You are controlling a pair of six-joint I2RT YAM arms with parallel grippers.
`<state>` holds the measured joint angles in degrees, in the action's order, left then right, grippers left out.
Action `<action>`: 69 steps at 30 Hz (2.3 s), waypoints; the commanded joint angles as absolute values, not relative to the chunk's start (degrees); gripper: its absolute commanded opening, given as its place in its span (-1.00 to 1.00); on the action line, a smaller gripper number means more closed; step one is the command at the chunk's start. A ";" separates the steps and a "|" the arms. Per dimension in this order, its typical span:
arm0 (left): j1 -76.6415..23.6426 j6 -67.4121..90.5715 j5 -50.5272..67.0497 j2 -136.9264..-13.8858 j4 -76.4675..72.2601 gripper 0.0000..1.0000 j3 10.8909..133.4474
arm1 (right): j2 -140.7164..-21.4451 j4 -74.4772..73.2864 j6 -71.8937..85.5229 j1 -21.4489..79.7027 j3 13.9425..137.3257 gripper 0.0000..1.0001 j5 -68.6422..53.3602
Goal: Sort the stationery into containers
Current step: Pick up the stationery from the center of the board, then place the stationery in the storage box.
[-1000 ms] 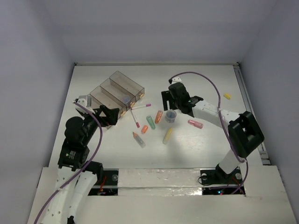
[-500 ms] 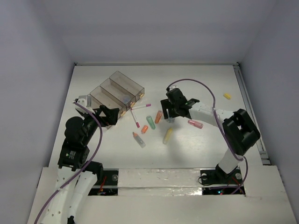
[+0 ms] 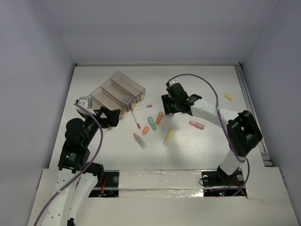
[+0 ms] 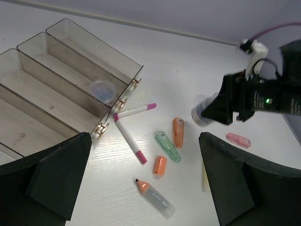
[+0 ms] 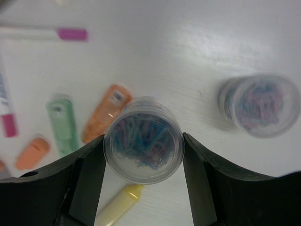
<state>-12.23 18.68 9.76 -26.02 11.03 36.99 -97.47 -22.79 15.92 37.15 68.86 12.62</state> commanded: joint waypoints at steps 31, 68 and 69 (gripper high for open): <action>-12.39 18.90 9.14 -25.93 9.84 0.98 39.11 | -143.96 -6.06 12.66 45.79 136.92 -0.02 -8.71; -12.39 18.99 9.05 -25.66 9.84 0.98 39.11 | -145.11 -5.46 11.60 46.85 133.95 0.46 -0.35; -12.39 18.98 9.05 -25.75 9.84 0.98 39.11 | -144.85 -5.28 11.78 46.85 133.60 0.48 -0.35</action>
<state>-12.27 18.70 9.17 -26.06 11.05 36.99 -148.00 -8.88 11.86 46.22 134.74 -1.19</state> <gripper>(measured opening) 0.989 0.730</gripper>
